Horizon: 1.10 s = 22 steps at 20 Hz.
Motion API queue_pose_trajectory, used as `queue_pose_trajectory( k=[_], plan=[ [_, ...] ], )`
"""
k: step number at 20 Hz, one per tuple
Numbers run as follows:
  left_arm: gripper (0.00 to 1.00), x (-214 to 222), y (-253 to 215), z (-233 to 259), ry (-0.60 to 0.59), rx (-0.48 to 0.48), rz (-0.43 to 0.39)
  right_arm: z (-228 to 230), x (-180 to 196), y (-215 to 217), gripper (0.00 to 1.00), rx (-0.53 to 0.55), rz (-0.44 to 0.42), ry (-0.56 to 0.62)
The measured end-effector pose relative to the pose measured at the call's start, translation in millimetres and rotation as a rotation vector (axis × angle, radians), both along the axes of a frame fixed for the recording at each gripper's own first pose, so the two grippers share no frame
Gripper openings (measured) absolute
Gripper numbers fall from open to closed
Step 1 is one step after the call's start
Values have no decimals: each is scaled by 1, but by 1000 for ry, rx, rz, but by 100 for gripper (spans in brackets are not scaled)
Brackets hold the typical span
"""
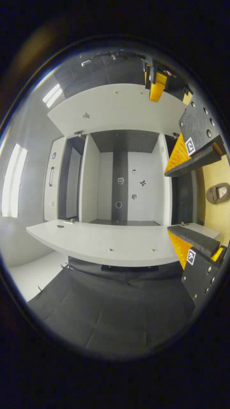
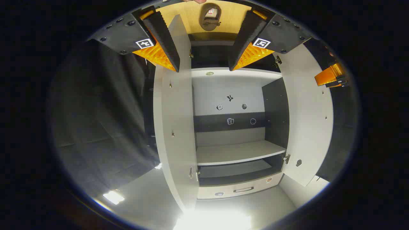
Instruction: Grab one shoe with the right hand and put it into the shoe cabinet, grab the other shoe with the left hand and put it into the shoe cabinet; then close the right door with the right hand and the left door with the left hand.
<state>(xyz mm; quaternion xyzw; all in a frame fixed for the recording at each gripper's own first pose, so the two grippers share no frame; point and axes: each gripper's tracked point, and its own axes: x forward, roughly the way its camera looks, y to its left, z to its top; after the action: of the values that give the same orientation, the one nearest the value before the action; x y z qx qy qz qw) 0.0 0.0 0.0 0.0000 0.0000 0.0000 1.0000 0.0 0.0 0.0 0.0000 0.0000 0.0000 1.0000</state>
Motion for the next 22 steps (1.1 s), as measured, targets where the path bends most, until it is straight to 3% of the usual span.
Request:
queue_pose_trajectory(
  k=[11, 12, 13, 19, 22],
  plan=[
    [94, -1, 5, 1, -14, -7, 18, 7, 16, 17, 94, -2, 60, 4],
    [83, -1, 4, 0, -13, -6, 16, 6, 17, 18, 94, 0, 66, 7],
    [94, -1, 4, -1, -10, -3, 15, 6, 18, 21, 94, 3, 75, 11],
    [94, 0, 2, -11, 13, 4, 1, -7, 22, 33, 94, -1, 100, 49],
    [94, 2, 1, -14, 17, 0, -4, -12, 23, 48, 94, 3, 166, 59]
  ],
)
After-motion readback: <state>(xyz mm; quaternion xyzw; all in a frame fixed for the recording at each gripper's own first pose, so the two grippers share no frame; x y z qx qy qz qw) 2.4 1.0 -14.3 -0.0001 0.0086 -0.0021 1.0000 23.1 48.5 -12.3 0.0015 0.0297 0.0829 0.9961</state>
